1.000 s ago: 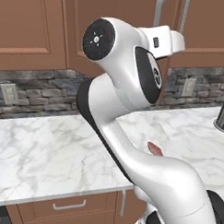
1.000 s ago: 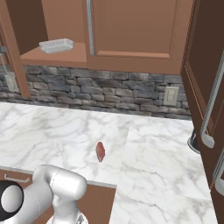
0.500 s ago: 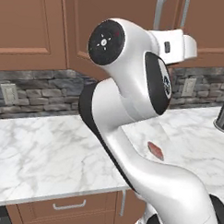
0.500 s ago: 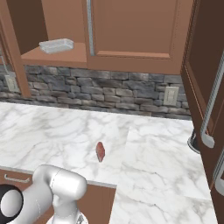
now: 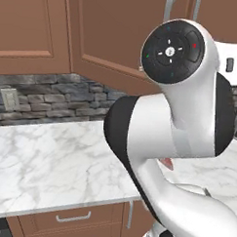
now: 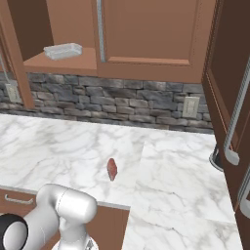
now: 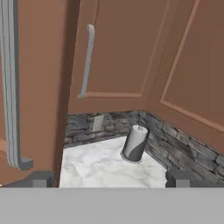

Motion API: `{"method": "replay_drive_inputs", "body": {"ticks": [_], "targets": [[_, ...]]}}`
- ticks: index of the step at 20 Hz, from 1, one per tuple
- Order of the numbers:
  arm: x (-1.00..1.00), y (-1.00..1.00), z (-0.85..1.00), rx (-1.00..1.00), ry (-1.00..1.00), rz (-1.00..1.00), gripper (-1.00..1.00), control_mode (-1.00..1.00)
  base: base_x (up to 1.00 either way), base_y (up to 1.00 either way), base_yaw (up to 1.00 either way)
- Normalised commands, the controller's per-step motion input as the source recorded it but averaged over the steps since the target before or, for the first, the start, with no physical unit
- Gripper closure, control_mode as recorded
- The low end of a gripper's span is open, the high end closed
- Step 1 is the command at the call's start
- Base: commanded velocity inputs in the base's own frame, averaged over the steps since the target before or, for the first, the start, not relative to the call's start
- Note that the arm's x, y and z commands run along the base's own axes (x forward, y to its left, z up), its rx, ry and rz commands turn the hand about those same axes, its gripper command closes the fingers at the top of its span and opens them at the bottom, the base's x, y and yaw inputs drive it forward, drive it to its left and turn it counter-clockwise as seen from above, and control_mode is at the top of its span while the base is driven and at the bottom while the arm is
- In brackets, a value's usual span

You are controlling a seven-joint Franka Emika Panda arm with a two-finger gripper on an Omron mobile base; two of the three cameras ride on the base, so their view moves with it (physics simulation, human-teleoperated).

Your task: Retrieve the tupperware from the cabinet, then place the raw meat into the tupperware to avoid contamination.

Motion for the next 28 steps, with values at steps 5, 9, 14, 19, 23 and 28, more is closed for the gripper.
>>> {"method": "replay_drive_inputs", "body": {"ticks": [5, 9, 14, 19, 23, 28], "targets": [[-0.47, -0.34, 0.08, 0.17, 0.00, 0.00, -1.00, -1.00, 0.00, 0.00, 0.00], [-0.03, -0.35, 0.15, 0.32, 0.00, 0.00, -1.00, -1.00, 0.00, 0.00, 0.00], [0.02, -0.40, 0.01, 0.40, 0.04, 0.02, -1.00, -1.00, 0.00, 0.00, 0.00], [0.02, -0.43, -0.03, 0.44, 0.02, 0.05, -1.00, -1.00, 0.00, 0.00, 0.00], [0.01, -0.25, -0.10, 0.49, 0.02, 0.05, -1.00, -1.00, 0.00, 0.00, 0.00], [0.16, 0.01, -0.09, 0.50, 0.08, 0.08, -1.00, -1.00, 0.00, 0.00, 0.00]]}}
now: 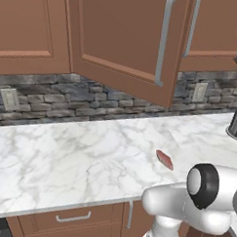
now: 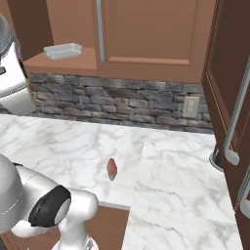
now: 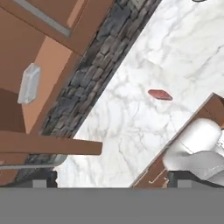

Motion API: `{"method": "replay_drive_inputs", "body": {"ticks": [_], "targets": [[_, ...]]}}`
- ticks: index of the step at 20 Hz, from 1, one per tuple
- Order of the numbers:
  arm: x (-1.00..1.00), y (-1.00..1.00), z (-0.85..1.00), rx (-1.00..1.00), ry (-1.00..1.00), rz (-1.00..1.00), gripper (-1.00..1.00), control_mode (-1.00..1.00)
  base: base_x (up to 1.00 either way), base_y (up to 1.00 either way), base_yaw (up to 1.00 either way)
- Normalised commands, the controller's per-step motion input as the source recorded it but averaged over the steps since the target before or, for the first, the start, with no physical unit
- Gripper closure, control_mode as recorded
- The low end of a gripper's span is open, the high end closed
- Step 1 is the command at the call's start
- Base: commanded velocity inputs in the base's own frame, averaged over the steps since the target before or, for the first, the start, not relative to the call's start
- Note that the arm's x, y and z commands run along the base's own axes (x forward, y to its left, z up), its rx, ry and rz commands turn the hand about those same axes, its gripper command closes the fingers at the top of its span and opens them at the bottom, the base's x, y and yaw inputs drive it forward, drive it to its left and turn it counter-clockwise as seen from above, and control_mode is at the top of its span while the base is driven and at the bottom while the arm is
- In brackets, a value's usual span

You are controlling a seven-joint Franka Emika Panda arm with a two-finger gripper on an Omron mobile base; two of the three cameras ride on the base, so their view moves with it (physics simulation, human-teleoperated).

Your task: Retrieve the tupperware from the cabinet, then place the raw meat into the tupperware to avoid contamination.

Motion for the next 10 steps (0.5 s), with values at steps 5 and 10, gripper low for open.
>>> {"method": "replay_drive_inputs", "body": {"ticks": [5, 10], "targets": [[0.32, 0.04, 0.00, 0.47, 0.14, 0.08, -1.00, -1.00, 0.00, 0.00, 0.00], [0.27, 0.04, -0.08, 0.31, 0.14, 0.03, -1.00, -1.00, 0.00, 0.00, 0.00]]}}
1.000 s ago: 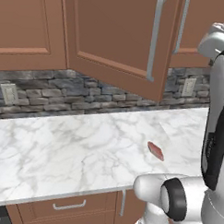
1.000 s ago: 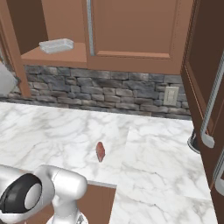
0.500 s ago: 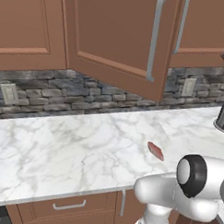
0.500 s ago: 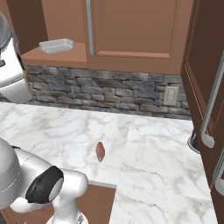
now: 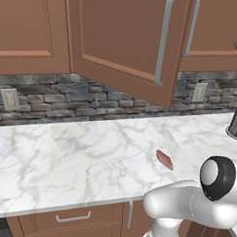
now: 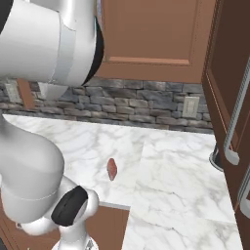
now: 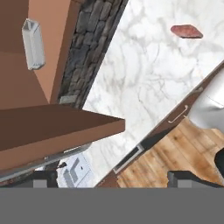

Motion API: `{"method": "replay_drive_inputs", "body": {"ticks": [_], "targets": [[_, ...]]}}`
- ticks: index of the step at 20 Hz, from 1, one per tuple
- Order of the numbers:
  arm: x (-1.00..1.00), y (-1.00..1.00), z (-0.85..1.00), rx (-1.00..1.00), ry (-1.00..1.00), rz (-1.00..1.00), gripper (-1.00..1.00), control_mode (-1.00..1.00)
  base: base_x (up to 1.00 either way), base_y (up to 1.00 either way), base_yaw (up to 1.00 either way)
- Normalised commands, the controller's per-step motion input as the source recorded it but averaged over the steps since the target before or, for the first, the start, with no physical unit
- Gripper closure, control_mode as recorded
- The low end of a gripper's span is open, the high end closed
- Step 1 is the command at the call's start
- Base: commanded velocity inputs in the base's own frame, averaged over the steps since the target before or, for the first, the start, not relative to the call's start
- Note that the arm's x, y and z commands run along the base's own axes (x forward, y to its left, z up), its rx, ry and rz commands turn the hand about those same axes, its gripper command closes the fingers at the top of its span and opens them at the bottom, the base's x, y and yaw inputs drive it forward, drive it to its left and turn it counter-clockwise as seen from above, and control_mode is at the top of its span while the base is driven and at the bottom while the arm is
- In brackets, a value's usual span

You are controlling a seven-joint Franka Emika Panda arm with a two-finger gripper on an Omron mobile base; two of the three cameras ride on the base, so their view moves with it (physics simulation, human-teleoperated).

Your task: Retrieve the tupperware from the cabinet, then place the raw meat into the tupperware to avoid contamination.

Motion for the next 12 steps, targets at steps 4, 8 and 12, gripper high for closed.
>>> {"method": "replay_drive_inputs", "body": {"ticks": [4, 8, 12], "targets": [[0.29, 0.11, -0.13, 0.22, 0.11, 0.01, -1.00, -1.00, 0.00, 0.00, 0.00], [0.15, 0.14, -0.07, 0.04, 0.00, 0.00, -1.00, -1.00, 0.00, 0.00, 0.00], [0.25, 0.11, -0.08, 0.00, -0.01, -0.01, -1.00, -1.00, 0.00, 0.00, 0.00]]}}
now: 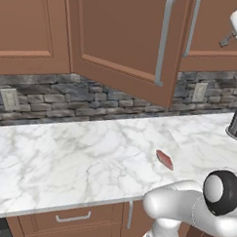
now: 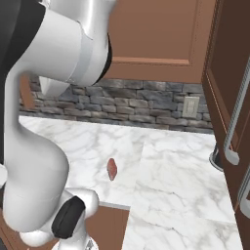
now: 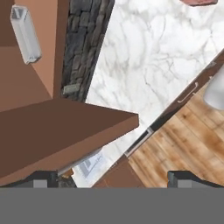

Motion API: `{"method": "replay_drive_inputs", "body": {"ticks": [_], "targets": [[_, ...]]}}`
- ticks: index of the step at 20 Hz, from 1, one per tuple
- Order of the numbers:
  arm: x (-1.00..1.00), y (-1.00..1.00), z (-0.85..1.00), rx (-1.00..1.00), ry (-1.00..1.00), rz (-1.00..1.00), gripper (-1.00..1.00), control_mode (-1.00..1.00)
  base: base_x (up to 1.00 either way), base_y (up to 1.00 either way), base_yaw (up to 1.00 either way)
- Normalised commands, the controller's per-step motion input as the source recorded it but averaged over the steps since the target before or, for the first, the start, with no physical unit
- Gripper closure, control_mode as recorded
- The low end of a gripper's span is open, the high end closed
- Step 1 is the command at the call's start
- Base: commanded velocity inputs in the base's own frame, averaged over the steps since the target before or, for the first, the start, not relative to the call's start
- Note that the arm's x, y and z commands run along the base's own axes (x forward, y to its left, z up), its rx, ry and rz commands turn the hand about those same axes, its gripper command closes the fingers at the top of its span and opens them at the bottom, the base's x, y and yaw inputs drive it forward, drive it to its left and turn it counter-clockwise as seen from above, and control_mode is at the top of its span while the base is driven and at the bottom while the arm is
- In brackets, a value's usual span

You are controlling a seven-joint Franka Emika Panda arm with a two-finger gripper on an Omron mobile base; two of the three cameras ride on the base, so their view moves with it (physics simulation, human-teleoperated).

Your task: Retrieve the tupperware from the cabinet, then place the raw meat into the tupperware to avoid contamination.

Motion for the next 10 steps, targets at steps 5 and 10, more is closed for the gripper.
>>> {"method": "replay_drive_inputs", "body": {"ticks": [5, 10], "targets": [[0.31, 0.05, -0.05, 0.01, -0.01, 0.00, -1.00, -1.00, 0.00, 0.00, 0.00], [0.28, 0.06, -0.06, 0.01, 0.00, 0.00, -1.00, -1.00, 0.00, 0.00, 0.00]]}}
